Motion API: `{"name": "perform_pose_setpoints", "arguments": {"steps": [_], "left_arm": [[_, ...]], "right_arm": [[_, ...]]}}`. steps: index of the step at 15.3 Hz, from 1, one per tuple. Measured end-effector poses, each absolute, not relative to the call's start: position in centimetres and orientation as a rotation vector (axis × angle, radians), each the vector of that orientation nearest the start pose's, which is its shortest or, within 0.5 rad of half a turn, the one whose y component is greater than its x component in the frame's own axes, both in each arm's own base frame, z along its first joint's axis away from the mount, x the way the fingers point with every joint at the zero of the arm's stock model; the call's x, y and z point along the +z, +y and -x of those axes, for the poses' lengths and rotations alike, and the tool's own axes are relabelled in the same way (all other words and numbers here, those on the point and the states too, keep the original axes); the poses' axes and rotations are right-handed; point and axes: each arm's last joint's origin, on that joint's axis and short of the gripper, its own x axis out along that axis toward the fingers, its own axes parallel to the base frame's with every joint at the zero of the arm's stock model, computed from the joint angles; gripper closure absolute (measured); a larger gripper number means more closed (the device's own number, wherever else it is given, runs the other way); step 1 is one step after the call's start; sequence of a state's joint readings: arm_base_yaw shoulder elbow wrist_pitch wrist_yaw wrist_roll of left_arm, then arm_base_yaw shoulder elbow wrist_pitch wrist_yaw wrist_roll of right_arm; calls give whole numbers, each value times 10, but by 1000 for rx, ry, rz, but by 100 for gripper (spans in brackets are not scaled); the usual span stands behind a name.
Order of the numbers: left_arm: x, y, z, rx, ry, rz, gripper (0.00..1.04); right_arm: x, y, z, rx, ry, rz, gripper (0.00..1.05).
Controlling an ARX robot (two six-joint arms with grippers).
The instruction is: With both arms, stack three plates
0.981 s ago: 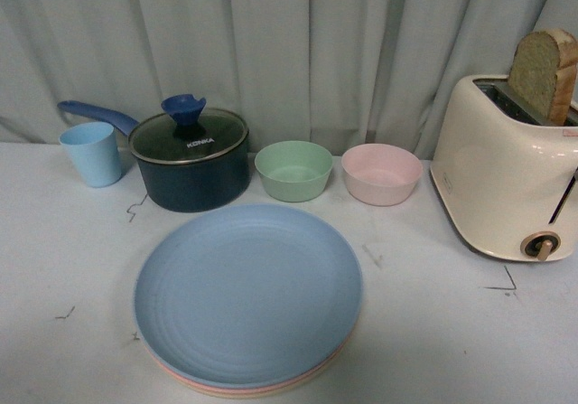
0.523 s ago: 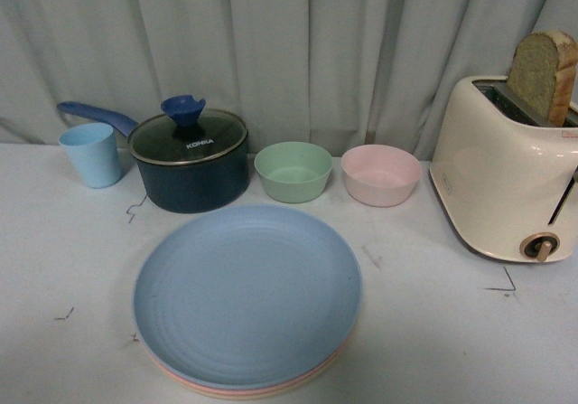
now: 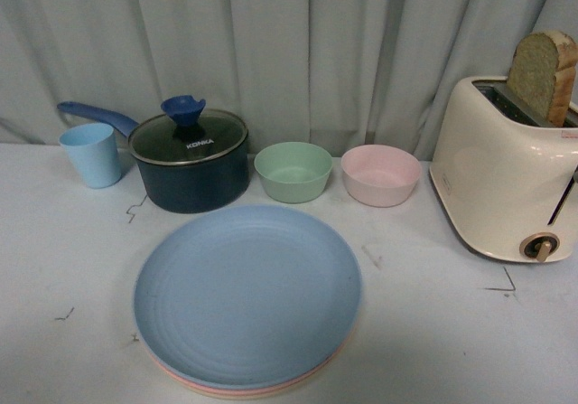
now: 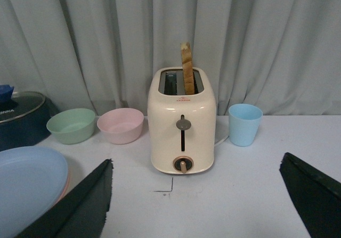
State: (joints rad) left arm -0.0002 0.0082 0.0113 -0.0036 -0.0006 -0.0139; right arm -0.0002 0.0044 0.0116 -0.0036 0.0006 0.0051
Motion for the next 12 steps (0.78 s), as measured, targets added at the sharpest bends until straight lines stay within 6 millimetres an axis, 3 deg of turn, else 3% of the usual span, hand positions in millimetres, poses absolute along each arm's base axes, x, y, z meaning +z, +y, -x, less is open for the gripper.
{"name": "perform_pose_setpoints", "arguments": {"steps": [1, 12], "left_arm": [[166, 0, -98, 0, 0, 14, 7], [166, 0, -98, 0, 0, 14, 7]], "right_arm": [[167, 0, -97, -1, -4, -6, 5], [167, 0, -97, -1, -4, -6, 6]]}}
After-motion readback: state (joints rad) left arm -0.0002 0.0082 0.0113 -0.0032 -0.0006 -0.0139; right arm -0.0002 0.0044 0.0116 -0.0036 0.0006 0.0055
